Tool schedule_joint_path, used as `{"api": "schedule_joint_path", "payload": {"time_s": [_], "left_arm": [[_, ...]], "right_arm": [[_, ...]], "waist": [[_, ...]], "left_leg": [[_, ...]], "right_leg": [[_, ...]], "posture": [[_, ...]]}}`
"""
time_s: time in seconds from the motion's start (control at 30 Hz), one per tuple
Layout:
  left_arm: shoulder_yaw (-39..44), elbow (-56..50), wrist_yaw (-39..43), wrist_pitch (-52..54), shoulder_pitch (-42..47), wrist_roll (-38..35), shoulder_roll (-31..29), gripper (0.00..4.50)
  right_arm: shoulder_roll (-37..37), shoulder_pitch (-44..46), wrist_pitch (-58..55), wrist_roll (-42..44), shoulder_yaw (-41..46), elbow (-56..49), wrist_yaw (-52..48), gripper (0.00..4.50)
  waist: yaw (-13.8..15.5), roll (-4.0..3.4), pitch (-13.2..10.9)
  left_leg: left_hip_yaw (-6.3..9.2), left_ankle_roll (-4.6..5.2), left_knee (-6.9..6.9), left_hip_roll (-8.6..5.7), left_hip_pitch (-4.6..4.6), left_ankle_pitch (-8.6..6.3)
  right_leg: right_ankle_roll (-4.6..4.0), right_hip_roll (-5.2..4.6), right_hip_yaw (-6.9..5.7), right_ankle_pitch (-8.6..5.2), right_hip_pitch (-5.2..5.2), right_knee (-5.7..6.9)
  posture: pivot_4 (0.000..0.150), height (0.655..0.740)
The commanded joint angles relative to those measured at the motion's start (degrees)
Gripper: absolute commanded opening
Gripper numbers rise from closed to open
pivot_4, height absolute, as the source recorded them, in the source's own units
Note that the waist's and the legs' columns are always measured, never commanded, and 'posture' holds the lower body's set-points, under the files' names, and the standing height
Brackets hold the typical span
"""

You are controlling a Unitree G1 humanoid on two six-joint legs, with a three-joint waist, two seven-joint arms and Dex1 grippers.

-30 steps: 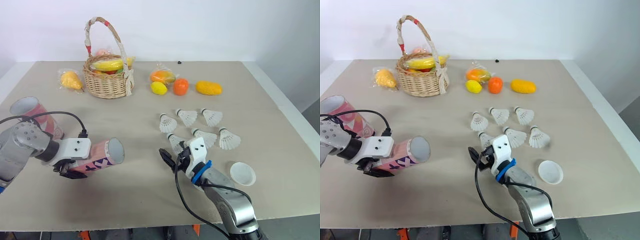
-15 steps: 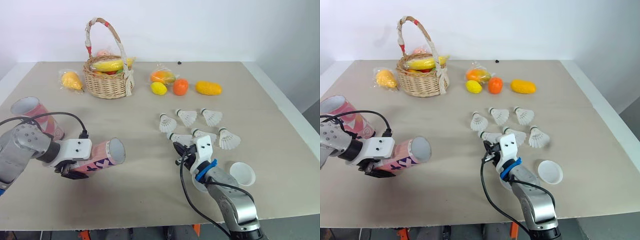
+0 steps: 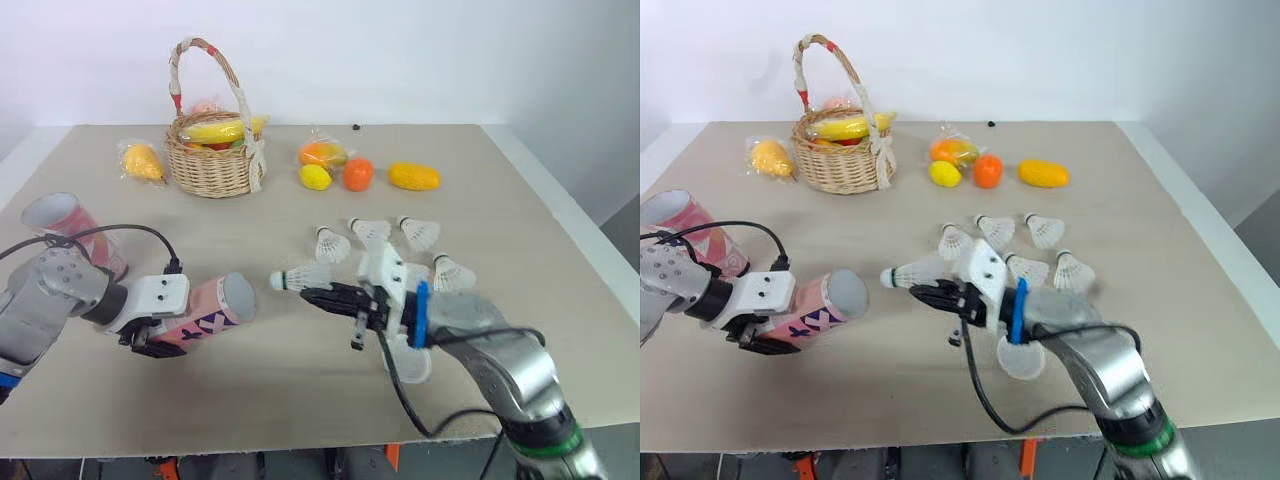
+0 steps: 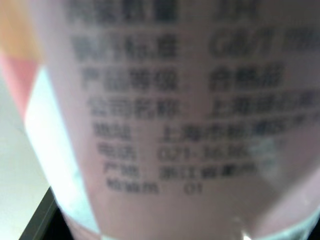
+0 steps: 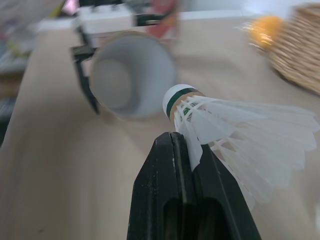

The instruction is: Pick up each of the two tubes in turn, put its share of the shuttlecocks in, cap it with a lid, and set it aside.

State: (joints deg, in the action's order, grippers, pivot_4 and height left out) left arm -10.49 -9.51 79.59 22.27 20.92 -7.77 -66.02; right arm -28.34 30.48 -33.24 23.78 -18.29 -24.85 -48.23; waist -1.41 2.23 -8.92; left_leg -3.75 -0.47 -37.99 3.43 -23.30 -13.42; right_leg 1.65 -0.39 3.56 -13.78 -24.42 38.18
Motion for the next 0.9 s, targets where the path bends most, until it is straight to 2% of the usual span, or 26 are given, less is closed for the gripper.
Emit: {"api": "schedule_joint_path", "payload": {"time_s": [0.03, 0.23, 0.33, 0.5, 0.53, 0.57, 0.6, 0.7, 0.9], "left_arm": [[1.22, -0.37, -0.42, 0.03, 0.52, -0.04, 0.08, 3.26], [1.84, -2.01, -1.48, 0.88, -1.37, -0.35, 0.08, 3.26], [2.75, -2.99, -2.16, 1.77, -2.46, -1.03, 0.13, 3.26], [3.47, -3.91, -3.02, 1.82, -4.27, -1.05, -0.25, 3.26], [3.74, -4.12, -3.23, 2.04, -4.55, -1.26, -0.25, 3.26], [3.95, -4.28, -3.39, 2.19, -4.85, -1.4, -0.26, 3.26], [4.0, -4.35, -3.61, 2.27, -5.1, -1.4, -0.16, 3.26], [3.82, -4.26, -3.82, 2.22, -5.09, -1.39, 0.08, 3.26], [2.69, -3.94, -3.7, 2.23, -3.29, -1.28, 0.96, 3.26]], "right_arm": [[1.97, 3.66, 4.49, -3.45, -5.62, 4.66, -4.82, 0.06], [6.92, 5.16, 4.68, -2.95, -6.63, 7.5, -5.49, 0.06], [8.66, 2.45, 1.65, 1.11, -2.58, 5.61, -3.55, 0.91], [7.47, -3.34, 0.27, 2.97, 1.46, 0.73, -0.72, 3.31], [7.63, -6.45, -0.11, 4.0, 3.68, -1.35, 1.51, 3.94], [7.96, -9.15, 0.42, 3.47, 5.41, -2.74, 4.2, 4.3], [8.07, -12.57, 2.96, -0.22, 6.66, -3.13, 8.31, 4.46], [9.01, -15.7, 9.41, -12.21, 6.53, 0.73, 19.32, 4.46], [15.9, -11.72, 6.56, -17.52, 7.23, 9.51, 30.06, 4.46]], "waist": [[0.09, 0.01, 0.01], [0.23, 0.01, 0.01], [0.22, 0.01, 0.01], [0.28, 0.01, 0.01], [0.28, 0.01, 0.01], [0.31, 0.02, 0.02], [0.36, 0.03, 0.03], [0.26, 0.0, 0.01], [-0.34, -0.01, 0.0]], "left_leg": [[0.02, 0.01, 0.01, 0.04, 0.0, -0.01], [0.0, 0.0, 0.02, 0.1, -0.2, -0.16], [-0.02, 0.01, 0.02, 0.1, -0.2, -0.18], [-0.04, 0.0, -0.01, 0.09, -0.16, -0.18], [-0.05, 0.0, -0.01, 0.09, -0.14, -0.18], [-0.05, -0.01, -0.01, 0.09, -0.12, -0.18], [-0.02, -0.01, 0.0, 0.1, -0.13, -0.17], [0.01, -0.02, 0.02, 0.09, -0.06, -0.18], [-0.16, -0.2, 0.0, 0.14, -0.04, 0.06]], "right_leg": [[0.08, 0.03, -0.03, 0.03, 0.0, 0.01], [-0.25, 0.06, -0.03, -0.03, -0.22, 0.09], [-0.26, 0.04, -0.03, -0.04, -0.23, 0.1], [-0.18, -0.02, -0.05, -0.06, -0.17, 0.1], [-0.13, -0.01, -0.03, -0.07, -0.17, 0.1], [-0.12, 0.0, -0.03, -0.08, -0.16, 0.1], [-0.11, 0.01, -0.06, -0.09, -0.16, 0.1], [-0.1, 0.01, -0.09, -0.15, -0.08, 0.12], [-0.18, 0.12, 0.13, 0.03, -0.25, 0.14]], "posture": [[0.15, 0.74], [0.15, 0.74], [0.15, 0.74], [0.15, 0.74], [0.15, 0.74], [0.15, 0.74], [0.15, 0.74], [0.15, 0.74], [0.15, 0.74]]}}
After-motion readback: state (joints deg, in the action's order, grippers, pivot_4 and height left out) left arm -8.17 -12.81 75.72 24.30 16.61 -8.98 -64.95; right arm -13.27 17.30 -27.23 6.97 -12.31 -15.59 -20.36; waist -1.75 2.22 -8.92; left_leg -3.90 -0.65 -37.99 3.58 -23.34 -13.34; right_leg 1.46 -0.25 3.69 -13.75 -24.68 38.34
